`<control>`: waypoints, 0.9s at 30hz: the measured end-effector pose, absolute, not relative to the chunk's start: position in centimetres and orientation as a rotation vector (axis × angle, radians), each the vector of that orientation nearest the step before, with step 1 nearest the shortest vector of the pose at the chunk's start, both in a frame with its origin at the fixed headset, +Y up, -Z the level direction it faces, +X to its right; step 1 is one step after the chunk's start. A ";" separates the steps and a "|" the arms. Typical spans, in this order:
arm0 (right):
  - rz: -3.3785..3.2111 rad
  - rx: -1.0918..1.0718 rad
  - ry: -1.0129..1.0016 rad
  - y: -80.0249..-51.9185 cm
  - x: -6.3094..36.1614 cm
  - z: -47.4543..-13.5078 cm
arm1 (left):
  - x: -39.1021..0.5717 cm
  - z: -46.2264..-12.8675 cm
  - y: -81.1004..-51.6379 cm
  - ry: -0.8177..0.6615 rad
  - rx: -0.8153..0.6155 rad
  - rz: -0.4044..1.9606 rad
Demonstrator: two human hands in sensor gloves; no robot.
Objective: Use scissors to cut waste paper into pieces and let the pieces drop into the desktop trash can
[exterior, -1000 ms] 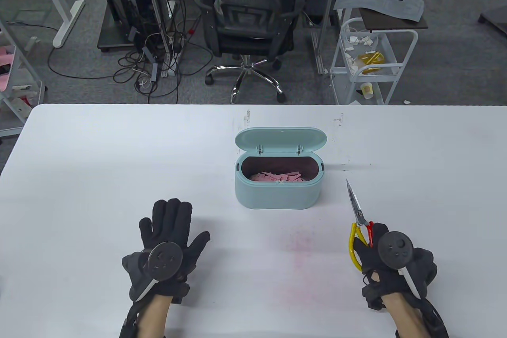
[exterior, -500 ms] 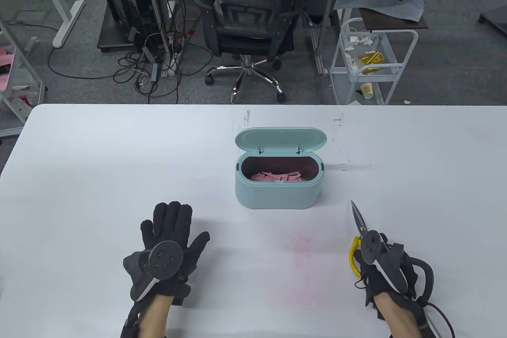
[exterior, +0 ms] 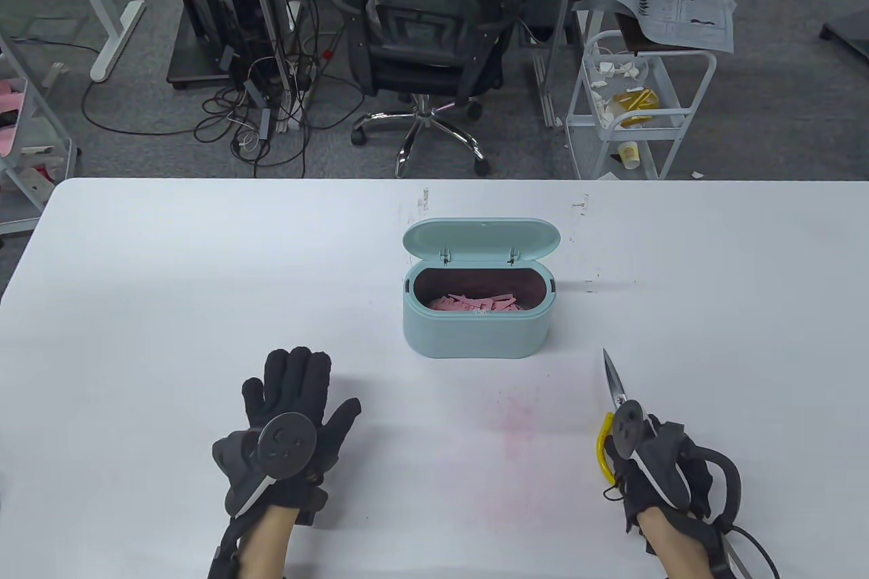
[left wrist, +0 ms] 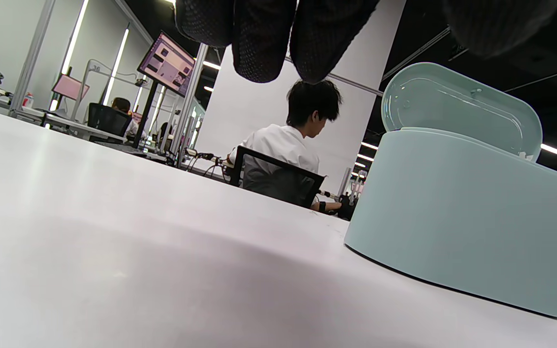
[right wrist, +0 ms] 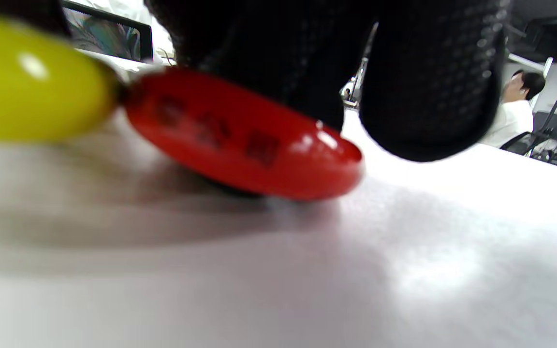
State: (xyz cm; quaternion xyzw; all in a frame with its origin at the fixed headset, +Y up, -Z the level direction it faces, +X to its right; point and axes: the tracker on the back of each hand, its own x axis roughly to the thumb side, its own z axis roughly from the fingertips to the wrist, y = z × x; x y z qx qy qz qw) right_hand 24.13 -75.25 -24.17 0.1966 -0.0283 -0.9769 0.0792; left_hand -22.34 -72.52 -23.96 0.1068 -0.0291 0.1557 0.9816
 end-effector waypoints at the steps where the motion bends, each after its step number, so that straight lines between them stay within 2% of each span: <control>1: -2.931 0.584 -0.107 -75.1 24.2 -24.1 | -22.3 -24.0 -72.5 -0.059 0.216 0.314; 7: -2.975 0.604 -0.055 -74.0 24.3 -23.8 | -22.3 -24.0 -72.5 -0.068 0.225 0.318; 10: -3.039 0.607 0.078 -72.4 24.1 -23.2 | -22.2 -23.9 -72.4 -0.073 0.230 0.316; 17: -3.179 0.463 0.350 -68.0 21.7 -23.0 | -21.9 -24.0 -72.6 -0.090 0.217 0.312; 20: -3.169 0.372 0.441 -65.7 19.6 -24.1 | -21.9 -23.9 -72.6 -0.090 0.212 0.317; 24: -3.254 0.254 0.592 -62.3 16.2 -27.4 | -21.9 -23.9 -72.5 -0.089 0.217 0.321; 27: -3.306 0.168 0.589 -61.0 14.2 -30.6 | -22.0 -23.9 -72.5 -0.090 0.220 0.322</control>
